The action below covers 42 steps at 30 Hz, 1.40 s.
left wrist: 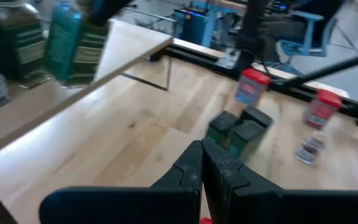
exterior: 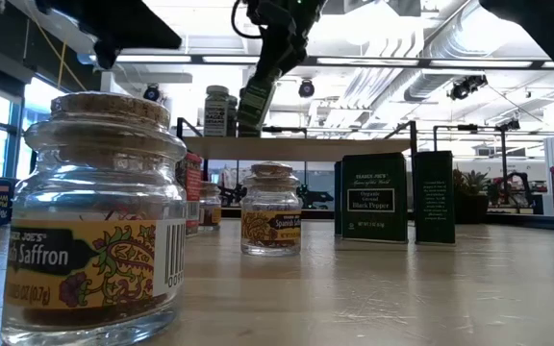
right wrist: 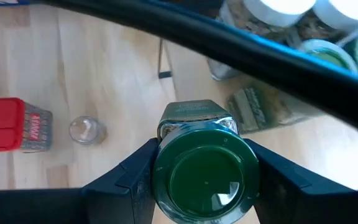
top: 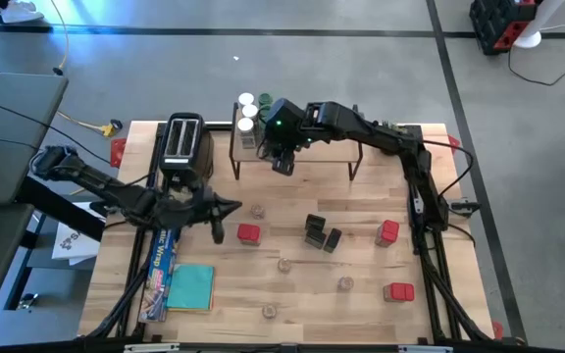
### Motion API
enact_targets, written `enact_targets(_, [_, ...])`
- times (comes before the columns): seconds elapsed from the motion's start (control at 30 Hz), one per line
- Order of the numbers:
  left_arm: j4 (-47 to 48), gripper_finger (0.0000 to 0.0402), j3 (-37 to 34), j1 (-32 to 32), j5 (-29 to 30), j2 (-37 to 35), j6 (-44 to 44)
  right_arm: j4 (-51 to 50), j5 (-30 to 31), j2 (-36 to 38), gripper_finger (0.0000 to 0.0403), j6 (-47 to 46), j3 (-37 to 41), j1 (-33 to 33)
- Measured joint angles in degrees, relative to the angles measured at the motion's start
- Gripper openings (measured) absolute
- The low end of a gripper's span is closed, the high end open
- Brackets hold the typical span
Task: Shelf spices
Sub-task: Put the green seasoning bottle on the shelf aligned with the other green seasoning bottle
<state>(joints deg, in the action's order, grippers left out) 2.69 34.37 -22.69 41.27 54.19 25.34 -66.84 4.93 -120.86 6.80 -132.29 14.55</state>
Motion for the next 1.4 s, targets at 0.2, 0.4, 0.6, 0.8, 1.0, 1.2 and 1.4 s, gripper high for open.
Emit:
enact_targets(0.2, [0.0, 0.0001, 0.0, 8.0, -5.1, 0.0, -3.1, 1.3, 0.6, -0.7, 0.0196, 1.2, 0.0, 0.1])
enact_targets(0.4, [-0.4, 0.0001, 0.0, 14.2, -11.4, 0.5, -4.9, 2.2, 0.7, -2.0, 0.0201, 2.7, 0.0, 0.4])
enact_targets(0.6, [-3.1, 0.0001, 0.0, 17.6, -14.5, 3.4, -6.9, 3.5, 0.9, -2.6, 0.0204, 3.3, 0.0, 0.4])
enact_targets(0.8, [-6.8, 0.0001, 0.0, 19.2, -15.7, 7.6, -8.0, 4.7, 0.8, -2.6, 0.0205, 3.8, 0.0, 0.4])
enact_targets(1.0, [-8.3, 0.0001, 0.0, 20.3, -15.7, 10.7, -8.0, 4.8, 0.8, -2.6, 0.021, 5.1, 0.0, 0.4])
enact_targets(1.2, [-9.7, 0.0, 0.0, 21.6, -15.7, 12.5, -8.0, 5.1, 2.0, -2.6, 0.0232, 5.6, 0.0, 0.5])
enact_targets(1.4, [-9.9, 0.0, 0.0, 22.8, -15.7, 13.7, -8.0, 5.6, 3.6, -2.6, 0.0241, 6.7, 0.0, 0.5])
